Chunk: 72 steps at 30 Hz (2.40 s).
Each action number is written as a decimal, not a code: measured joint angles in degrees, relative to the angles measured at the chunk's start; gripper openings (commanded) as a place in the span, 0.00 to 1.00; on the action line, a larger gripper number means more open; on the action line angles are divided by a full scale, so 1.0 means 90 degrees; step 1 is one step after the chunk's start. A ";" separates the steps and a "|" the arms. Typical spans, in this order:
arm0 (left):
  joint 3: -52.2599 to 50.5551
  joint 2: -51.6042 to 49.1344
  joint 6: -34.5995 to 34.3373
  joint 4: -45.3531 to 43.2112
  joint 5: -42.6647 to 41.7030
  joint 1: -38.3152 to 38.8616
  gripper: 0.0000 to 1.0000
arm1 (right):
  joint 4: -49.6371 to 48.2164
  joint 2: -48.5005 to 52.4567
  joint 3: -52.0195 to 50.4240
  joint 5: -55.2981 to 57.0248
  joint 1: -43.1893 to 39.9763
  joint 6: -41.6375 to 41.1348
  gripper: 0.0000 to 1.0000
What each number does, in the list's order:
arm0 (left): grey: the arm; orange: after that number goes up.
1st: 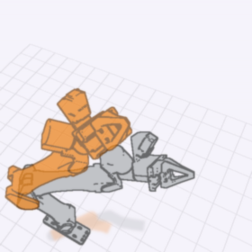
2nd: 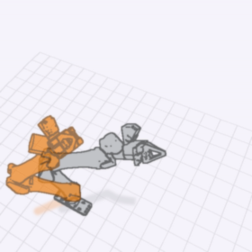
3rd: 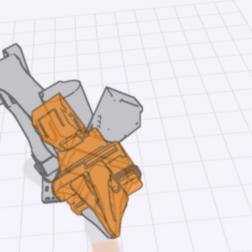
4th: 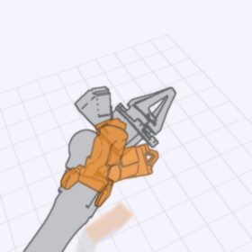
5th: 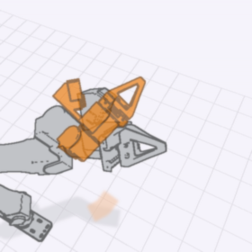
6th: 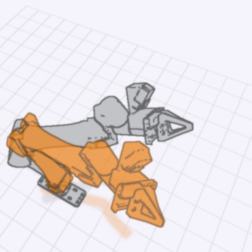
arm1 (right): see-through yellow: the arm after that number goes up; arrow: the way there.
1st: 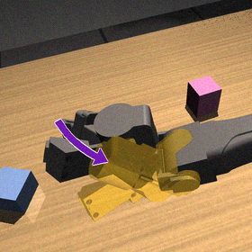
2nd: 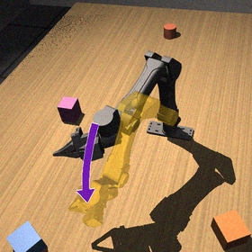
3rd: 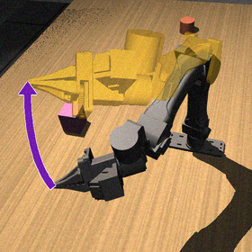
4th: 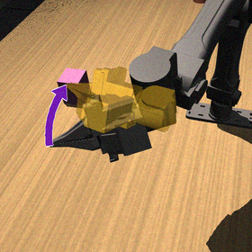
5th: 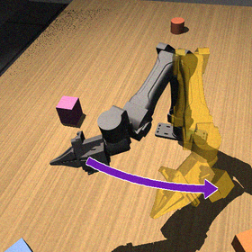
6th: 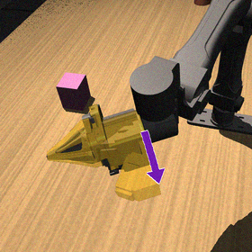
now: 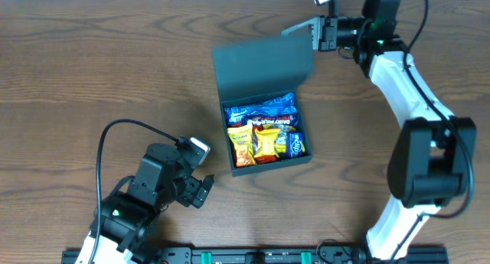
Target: Pack container
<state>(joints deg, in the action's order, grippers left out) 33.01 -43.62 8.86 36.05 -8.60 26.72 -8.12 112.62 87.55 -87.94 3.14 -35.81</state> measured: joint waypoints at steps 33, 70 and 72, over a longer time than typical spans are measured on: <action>-0.0010 0.0000 0.0000 0.0002 -0.0002 0.0000 0.95 | 0.7291 -0.2348 -0.0073 0.7504 0.2856 0.4682 0.01; -0.0012 0.0000 0.0000 0.0002 0.0000 0.0000 0.95 | 0.2288 -0.2149 -0.4449 0.9836 0.5229 0.1467 0.01; -0.0012 0.0000 0.0000 0.0002 0.0000 0.0000 0.95 | 0.2268 -0.2149 -0.4449 0.9867 0.4959 0.1467 0.01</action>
<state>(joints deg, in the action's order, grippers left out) 32.91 -43.62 8.86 36.07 -8.60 26.72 12.29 93.27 47.51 0.86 47.77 -22.61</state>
